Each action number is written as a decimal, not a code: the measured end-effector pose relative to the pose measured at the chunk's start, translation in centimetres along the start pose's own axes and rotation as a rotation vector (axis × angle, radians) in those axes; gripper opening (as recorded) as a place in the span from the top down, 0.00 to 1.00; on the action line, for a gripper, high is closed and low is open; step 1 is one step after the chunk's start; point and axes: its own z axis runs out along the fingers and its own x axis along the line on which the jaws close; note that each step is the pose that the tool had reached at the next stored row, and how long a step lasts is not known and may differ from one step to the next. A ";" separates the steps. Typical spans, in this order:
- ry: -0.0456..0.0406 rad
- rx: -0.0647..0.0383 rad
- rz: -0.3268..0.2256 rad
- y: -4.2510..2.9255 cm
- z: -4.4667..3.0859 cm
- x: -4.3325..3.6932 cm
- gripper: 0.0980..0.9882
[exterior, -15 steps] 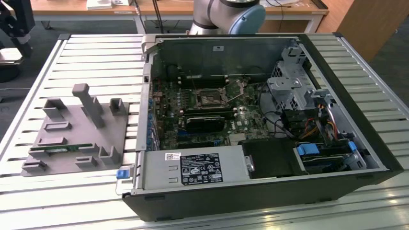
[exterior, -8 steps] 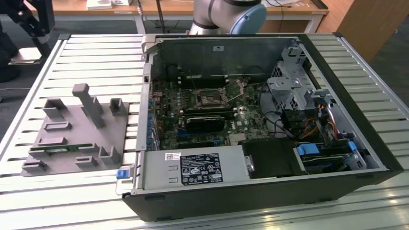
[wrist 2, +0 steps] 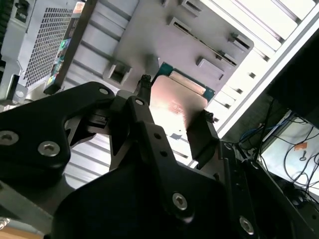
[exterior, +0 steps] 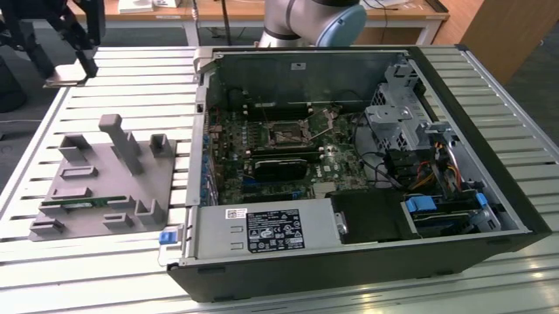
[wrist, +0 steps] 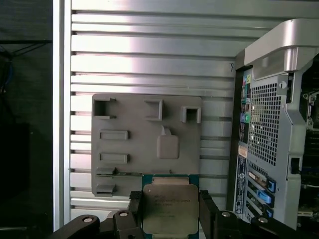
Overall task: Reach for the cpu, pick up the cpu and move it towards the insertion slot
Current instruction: 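Pick up the cpu and move it towards the insertion slot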
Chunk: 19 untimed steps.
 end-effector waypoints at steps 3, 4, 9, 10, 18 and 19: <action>0.0012 0.000 0.000 -0.02 0.00 -1.31 0.50; 0.0016 0.000 0.000 -0.03 -0.01 -1.71 0.50; 0.0033 0.000 0.000 -0.05 -0.03 -3.70 0.50; 0.0038 0.000 0.000 -0.06 -0.04 -4.10 0.50; 0.0065 0.000 0.000 -0.04 -0.07 -6.89 0.50; 0.0067 0.000 0.000 -0.03 -0.07 -7.18 0.50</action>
